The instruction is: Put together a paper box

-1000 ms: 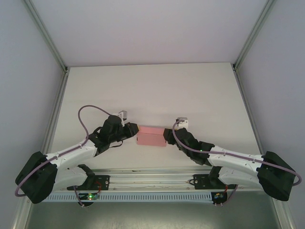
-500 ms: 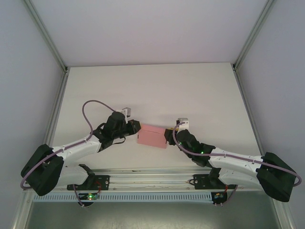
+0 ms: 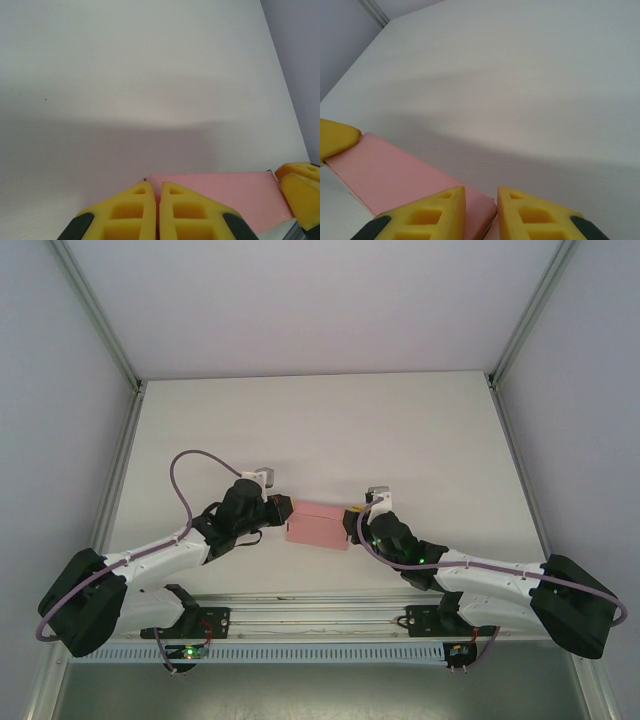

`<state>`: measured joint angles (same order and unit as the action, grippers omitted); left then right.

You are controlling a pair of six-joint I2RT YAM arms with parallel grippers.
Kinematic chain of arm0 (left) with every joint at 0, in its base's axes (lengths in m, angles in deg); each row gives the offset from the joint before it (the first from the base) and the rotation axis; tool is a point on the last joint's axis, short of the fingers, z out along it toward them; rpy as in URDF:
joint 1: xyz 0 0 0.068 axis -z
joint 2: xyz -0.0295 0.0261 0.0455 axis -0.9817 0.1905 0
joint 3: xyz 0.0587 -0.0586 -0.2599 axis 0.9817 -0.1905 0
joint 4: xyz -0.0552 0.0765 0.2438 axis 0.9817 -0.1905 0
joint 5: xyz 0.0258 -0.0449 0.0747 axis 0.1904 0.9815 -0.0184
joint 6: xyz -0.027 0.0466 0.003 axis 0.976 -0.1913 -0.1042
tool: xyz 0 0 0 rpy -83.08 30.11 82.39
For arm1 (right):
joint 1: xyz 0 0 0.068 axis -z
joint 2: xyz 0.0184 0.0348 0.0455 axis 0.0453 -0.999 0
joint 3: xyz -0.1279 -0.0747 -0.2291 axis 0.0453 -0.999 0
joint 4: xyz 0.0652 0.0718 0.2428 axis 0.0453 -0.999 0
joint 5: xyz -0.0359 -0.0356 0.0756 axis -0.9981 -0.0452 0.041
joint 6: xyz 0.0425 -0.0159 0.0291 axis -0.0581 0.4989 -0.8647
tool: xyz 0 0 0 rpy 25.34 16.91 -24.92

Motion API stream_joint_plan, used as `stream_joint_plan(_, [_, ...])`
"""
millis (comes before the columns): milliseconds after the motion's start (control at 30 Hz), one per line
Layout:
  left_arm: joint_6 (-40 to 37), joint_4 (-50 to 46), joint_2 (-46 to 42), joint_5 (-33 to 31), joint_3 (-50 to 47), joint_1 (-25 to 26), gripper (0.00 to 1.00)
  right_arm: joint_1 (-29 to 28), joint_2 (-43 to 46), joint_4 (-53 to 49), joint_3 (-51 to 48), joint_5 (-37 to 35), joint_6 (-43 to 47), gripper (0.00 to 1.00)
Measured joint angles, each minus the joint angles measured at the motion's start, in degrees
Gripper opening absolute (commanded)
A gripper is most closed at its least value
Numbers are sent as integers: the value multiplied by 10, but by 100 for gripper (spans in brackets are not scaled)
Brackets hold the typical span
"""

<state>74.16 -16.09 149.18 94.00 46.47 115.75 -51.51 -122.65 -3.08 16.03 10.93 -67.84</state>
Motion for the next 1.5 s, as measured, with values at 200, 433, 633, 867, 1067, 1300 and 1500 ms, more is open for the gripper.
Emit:
stream_joint_plan(200, [-3,0,0,-8,0,4,0,0,4,4,-3,4,11,20])
stream_joint_plan(433, [-8,-7,-7,-11,0,12,0,-2,32,-11,-13,21,11,19])
stream_joint_plan(633, [-14,-23,-21,-16,-3,21,16,-5,47,-25,-16,30,16,22])
stream_joint_plan(867, [-19,-60,-40,-18,-3,26,42,-13,47,-44,-7,26,21,27])
stream_joint_plan(1067, [-29,-129,-61,-18,17,31,49,-26,48,-83,13,21,31,33])
stream_joint_plan(1300, [-48,-213,-90,2,32,46,75,-32,51,-133,42,21,40,47])
stream_joint_plan(1500, [-60,-256,-115,-13,61,49,100,-35,58,-184,62,21,55,50])
